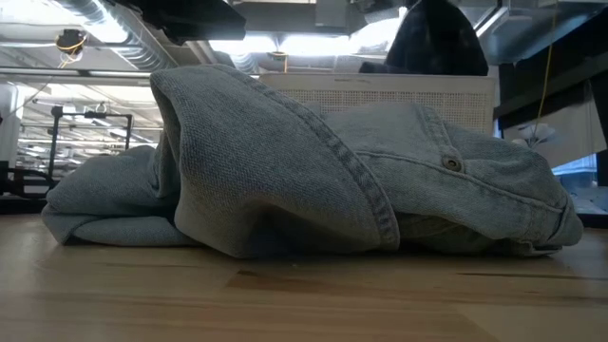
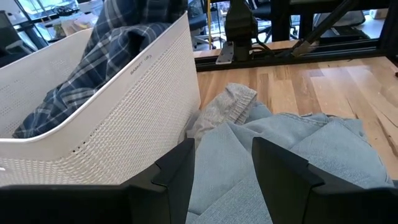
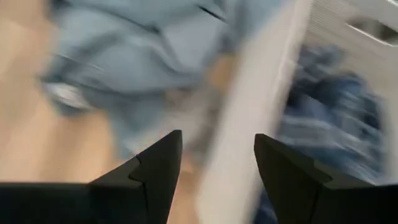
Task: Sort clothes
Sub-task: Put the blue long sleeve into the white laundry bin
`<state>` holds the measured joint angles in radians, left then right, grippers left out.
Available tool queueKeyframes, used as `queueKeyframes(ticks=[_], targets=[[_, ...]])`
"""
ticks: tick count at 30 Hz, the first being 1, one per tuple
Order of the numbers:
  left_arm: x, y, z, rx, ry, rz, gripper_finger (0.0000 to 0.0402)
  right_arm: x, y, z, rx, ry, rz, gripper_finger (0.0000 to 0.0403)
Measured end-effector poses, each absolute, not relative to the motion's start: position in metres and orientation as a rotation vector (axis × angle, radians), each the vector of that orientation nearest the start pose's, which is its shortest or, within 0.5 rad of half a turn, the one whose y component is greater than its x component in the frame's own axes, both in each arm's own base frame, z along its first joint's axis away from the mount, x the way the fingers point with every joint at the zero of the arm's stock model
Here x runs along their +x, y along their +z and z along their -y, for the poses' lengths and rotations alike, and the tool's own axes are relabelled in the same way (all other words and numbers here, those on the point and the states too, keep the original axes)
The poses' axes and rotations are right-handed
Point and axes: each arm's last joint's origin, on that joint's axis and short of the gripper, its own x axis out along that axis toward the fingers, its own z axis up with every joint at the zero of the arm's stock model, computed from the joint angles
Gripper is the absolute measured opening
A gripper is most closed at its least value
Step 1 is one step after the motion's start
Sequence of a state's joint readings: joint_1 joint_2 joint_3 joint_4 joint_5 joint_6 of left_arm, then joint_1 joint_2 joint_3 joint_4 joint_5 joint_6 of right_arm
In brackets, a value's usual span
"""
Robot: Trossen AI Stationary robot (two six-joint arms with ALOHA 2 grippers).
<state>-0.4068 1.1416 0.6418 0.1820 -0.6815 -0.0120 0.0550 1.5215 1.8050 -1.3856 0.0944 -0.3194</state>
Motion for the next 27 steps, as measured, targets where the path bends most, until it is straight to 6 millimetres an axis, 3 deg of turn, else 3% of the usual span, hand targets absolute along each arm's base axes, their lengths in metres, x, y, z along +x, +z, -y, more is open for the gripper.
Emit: queueKeyframes(ticks=[6,12,19,27], targets=[[0.227,0.251,0.078,0.153,0.274,-0.271,0.0155,0.26,0.406,-0.001,-0.607,-0.164,-1.228,0.0221],[0.227,0.251,0.078,0.153,0.274,-0.271,0.0155,0.256,0.407,0.007,-0.739,-0.349,-1.283,0.0221],[0.227,0.251,0.078,0.146,0.275,-0.27,0.0155,0.274,0.389,0.038,-0.674,-0.367,-1.402,0.022],[0.227,0.251,0.078,0.149,0.274,-0.27,0.0155,0.304,0.354,0.083,-0.632,-0.335,-1.553,0.022]])
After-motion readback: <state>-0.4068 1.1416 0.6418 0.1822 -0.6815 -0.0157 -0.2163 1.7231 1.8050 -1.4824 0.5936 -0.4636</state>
